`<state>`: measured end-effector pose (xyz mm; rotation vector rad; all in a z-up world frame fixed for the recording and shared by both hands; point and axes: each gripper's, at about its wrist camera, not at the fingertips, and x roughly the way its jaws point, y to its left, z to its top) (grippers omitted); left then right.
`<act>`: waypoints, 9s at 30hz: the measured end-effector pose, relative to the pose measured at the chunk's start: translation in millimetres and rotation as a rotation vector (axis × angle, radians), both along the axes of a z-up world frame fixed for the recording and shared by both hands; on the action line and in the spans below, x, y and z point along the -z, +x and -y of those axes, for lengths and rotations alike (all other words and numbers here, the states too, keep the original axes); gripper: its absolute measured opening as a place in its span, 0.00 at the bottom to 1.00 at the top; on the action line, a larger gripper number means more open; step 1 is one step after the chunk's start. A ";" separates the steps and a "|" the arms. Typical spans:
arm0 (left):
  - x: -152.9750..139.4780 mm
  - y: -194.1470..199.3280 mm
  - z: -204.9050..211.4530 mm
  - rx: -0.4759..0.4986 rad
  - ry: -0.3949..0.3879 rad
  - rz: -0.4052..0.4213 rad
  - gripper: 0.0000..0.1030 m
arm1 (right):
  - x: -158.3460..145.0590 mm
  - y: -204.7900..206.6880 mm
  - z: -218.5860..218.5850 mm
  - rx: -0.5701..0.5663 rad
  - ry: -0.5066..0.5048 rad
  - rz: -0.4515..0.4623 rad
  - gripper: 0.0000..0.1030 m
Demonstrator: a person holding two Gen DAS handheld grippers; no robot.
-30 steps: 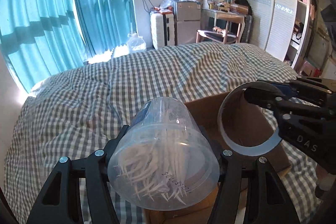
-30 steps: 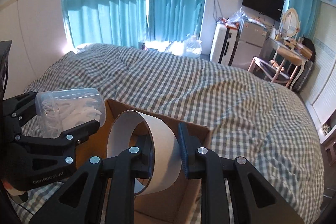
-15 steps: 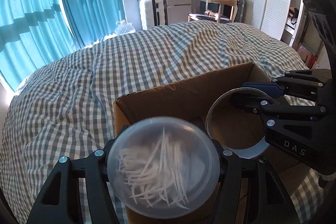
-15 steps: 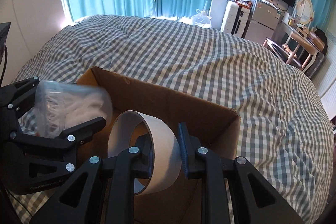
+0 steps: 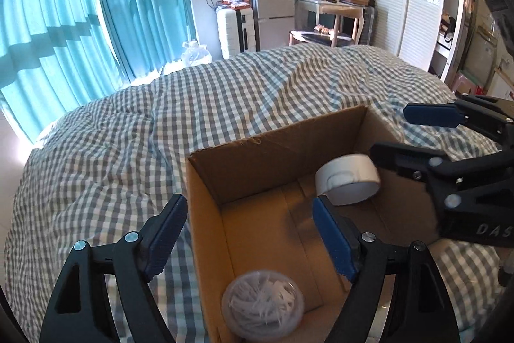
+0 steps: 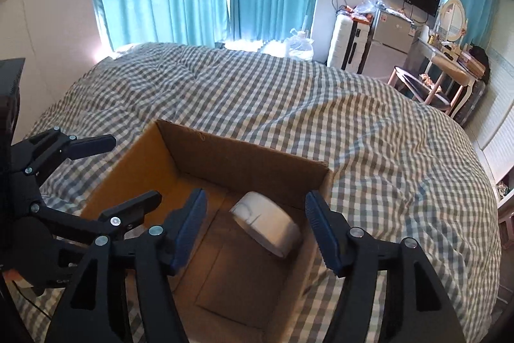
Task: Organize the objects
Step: 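Carry both into the cardboard box and open both tools to release them, then move both tools back over the remaining items beside the box, then grasp the white cylindrical bottle with the left tool while the right tool grasps the tissue pack, then lower both into the cardboard box and open both tools, then move the right tool to the black round mirror and grasp it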
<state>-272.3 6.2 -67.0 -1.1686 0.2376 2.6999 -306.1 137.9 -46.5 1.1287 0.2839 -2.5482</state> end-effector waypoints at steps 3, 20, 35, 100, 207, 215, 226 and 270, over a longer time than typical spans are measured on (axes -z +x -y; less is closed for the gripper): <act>-21.9 13.5 1.2 0.001 -0.014 -0.033 0.81 | -22.0 16.0 -5.1 0.016 -0.008 -0.039 0.62; -153.1 127.6 16.5 -0.063 0.043 -0.248 0.98 | -172.9 168.3 -30.7 0.055 -0.049 -0.329 0.87; -162.8 218.6 22.1 -0.168 0.033 -0.313 0.98 | -184.6 269.6 -45.0 -0.006 0.036 -0.413 0.88; 46.4 265.7 -39.0 0.092 0.079 0.082 0.42 | 54.0 259.9 -32.9 -0.060 0.089 0.059 0.88; -3.0 -40.2 -17.9 0.036 0.029 -0.014 0.66 | 24.5 -18.9 10.2 -0.072 0.082 -0.025 0.66; -39.6 -12.4 -7.2 0.014 0.054 -0.061 0.79 | -4.9 10.8 -7.1 -0.019 0.085 -0.063 0.69; -103.1 51.7 10.9 -0.039 0.048 -0.166 0.92 | -78.5 81.4 -25.2 0.036 0.052 -0.176 0.74; -33.5 232.5 49.0 -0.245 0.035 -0.114 1.00 | -11.7 250.0 -7.5 0.071 -0.025 -0.064 0.89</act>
